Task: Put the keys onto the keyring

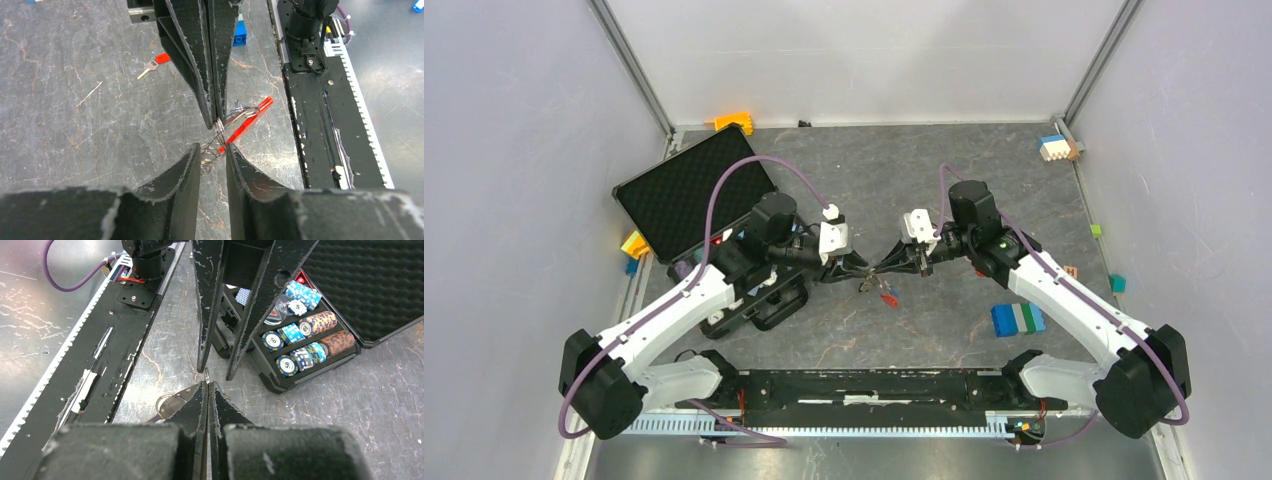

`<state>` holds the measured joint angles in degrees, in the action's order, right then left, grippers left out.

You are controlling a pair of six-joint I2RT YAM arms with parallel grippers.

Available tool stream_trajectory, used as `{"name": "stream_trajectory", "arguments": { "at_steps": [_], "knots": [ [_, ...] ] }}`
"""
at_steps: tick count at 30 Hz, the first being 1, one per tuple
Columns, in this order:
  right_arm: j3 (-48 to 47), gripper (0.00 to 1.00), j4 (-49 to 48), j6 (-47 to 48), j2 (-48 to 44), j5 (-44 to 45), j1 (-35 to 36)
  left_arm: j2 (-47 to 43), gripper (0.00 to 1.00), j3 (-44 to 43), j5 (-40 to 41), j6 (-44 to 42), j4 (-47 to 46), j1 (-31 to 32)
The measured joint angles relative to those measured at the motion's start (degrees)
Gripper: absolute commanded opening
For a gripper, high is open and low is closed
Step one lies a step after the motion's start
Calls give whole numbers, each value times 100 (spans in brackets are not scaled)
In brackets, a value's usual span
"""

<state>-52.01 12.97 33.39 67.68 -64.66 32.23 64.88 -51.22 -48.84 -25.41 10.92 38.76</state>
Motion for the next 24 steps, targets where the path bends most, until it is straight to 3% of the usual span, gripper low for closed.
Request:
{"name": "stream_trajectory", "arguments": {
  "at_steps": [18,24],
  "knots": [
    [11,0,-203,-164,-13,26,2,33,21,214,-136,212,-555,2],
    [55,0,-260,-256,-13,35,-2,90,5,256,-166,295,-688,26]
  ]
}}
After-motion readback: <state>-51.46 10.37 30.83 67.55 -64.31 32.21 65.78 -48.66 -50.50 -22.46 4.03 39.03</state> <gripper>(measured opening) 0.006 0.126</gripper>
